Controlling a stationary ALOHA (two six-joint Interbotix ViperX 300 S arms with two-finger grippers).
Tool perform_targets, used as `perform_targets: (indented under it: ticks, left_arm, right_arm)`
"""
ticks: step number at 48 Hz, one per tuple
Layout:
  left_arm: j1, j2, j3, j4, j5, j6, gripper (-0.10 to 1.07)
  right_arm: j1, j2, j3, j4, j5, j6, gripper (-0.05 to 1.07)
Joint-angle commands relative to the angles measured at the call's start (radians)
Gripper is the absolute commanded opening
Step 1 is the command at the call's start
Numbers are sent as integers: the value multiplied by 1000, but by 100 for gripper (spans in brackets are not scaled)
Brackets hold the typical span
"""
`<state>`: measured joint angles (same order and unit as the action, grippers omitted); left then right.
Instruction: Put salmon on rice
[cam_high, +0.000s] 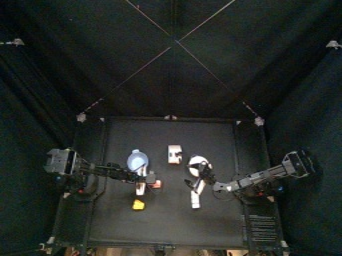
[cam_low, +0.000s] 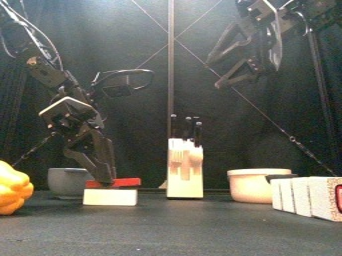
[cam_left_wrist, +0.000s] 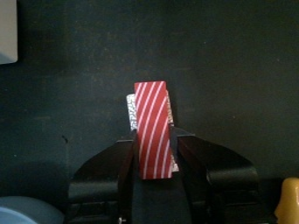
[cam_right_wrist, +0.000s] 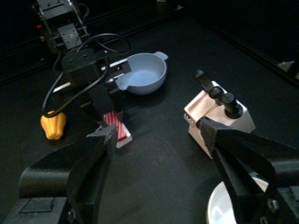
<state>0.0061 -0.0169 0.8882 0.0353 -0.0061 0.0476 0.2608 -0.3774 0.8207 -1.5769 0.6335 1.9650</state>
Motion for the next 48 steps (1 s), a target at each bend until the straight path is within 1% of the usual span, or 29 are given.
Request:
perform_targets:
  ticks: [1,6,16,25,29,35,41,48]
  left_arm:
    - [2,-17,-21,-5,-9,-2,75]
    - [2,-23,-21,-5,-6,-2,77]
    - [2,-41,-18,-5,-6,-2,77]
    - [-2,-92,-6,-5,-15,-2,76]
    - [-2,-110,5,-5,-41,-2,75]
    - [-3,-115,18,-3,-86,2,70]
    - [-5,-104,23,-2,-91,3,61]
    - [-5,-91,23,-2,-91,3,54]
  right_arm:
    - [-2,-12,-9,-3,3,2,104]
    - [0,-11,-9,-5,3,2,104]
    - [0,-12,-11,-3,3,2,104]
    - [0,-11,-9,-3,3,2,104]
    - [0,-11,-9,-3,2,2,104]
    - [0,-11,-11,-3,3,2,104]
    - [0,-11,-11,-3,3,2,104]
    - [0,-11,-9,-3,3,2,104]
